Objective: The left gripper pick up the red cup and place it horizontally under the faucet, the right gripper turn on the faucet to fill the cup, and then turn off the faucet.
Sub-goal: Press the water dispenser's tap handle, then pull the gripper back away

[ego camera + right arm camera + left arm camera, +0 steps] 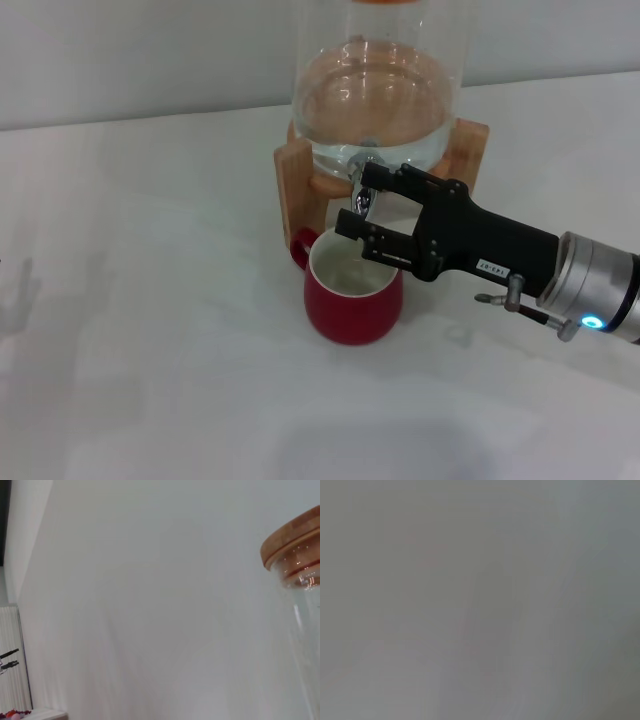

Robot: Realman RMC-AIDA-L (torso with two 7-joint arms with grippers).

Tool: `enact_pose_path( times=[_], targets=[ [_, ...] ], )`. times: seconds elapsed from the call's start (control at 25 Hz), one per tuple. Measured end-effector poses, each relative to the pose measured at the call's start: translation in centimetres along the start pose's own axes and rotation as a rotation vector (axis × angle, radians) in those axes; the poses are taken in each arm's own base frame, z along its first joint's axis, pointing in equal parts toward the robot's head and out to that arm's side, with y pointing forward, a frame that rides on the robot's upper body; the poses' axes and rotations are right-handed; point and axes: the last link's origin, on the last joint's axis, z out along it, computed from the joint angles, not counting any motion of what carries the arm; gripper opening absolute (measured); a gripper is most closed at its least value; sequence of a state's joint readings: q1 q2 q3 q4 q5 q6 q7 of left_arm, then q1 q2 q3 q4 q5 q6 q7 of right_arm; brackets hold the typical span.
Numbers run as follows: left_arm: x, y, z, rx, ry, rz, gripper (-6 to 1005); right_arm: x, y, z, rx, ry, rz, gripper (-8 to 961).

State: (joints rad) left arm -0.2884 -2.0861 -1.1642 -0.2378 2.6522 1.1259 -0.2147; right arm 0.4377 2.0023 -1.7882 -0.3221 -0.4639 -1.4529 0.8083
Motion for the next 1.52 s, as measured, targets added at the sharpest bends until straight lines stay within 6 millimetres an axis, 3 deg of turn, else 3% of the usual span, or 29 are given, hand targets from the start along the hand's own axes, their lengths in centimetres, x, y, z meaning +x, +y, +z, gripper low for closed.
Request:
enact_pose_path(
  times=[0.88, 1.2, 1.52],
  targets=[
    [0.0, 0.1, 0.0, -0.002, 0.001, -0.001, 865, -0.3, -0.8, -0.5, 0.017, 0.017, -0.019, 767],
    [-0.1, 0.0, -0.1, 0.0, -0.002, 0.0, 865, -0.4, 0.3, -1.6, -0.014, -0.031, 0.002, 768],
    [0.0, 0.1, 0.0, -0.001, -0.001, -0.001, 865, -0.5, 0.2, -2.3, 0.01, -0.043, -0.002, 769]
  ],
)
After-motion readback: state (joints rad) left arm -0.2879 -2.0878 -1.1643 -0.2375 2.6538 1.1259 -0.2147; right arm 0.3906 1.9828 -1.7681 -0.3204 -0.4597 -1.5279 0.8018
